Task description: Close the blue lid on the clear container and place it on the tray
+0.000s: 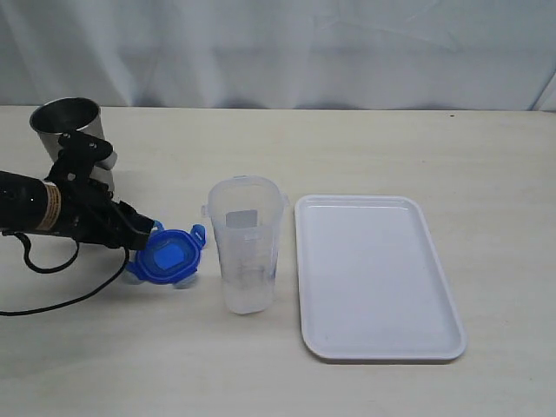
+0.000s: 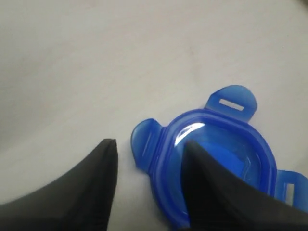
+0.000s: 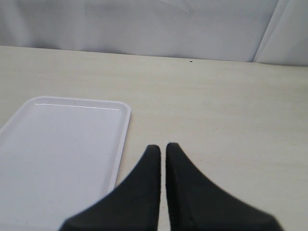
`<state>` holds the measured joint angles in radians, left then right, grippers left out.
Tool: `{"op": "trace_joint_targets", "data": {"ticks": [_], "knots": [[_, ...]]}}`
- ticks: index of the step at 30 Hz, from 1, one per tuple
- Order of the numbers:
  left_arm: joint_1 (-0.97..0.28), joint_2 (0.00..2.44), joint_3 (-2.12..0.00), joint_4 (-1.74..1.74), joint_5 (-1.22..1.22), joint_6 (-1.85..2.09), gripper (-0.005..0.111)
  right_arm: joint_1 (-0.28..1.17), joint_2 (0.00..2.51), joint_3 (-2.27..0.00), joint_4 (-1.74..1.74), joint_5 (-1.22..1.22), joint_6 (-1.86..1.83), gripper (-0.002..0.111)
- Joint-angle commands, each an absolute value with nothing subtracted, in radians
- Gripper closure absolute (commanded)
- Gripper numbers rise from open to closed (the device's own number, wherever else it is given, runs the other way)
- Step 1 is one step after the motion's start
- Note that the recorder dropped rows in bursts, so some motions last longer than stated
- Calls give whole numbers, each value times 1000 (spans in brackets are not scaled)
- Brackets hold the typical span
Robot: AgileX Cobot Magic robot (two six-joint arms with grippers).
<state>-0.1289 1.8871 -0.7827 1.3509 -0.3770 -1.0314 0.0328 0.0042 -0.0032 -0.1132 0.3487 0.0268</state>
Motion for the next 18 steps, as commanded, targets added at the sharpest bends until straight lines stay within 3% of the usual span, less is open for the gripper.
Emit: {"op": "trace_joint_targets", "data": {"ticks": [1, 10, 18], "knots": [[-128, 1879, -782, 1203, -383, -915, 65, 26, 0, 0, -112, 346, 22, 104], [-128, 1961, -782, 1158, -478, -837, 65, 26, 0, 0, -112, 346, 22, 104], [-128, 1986, -782, 913, -525, -604, 65, 26, 0, 0, -112, 346, 22, 104]]}}
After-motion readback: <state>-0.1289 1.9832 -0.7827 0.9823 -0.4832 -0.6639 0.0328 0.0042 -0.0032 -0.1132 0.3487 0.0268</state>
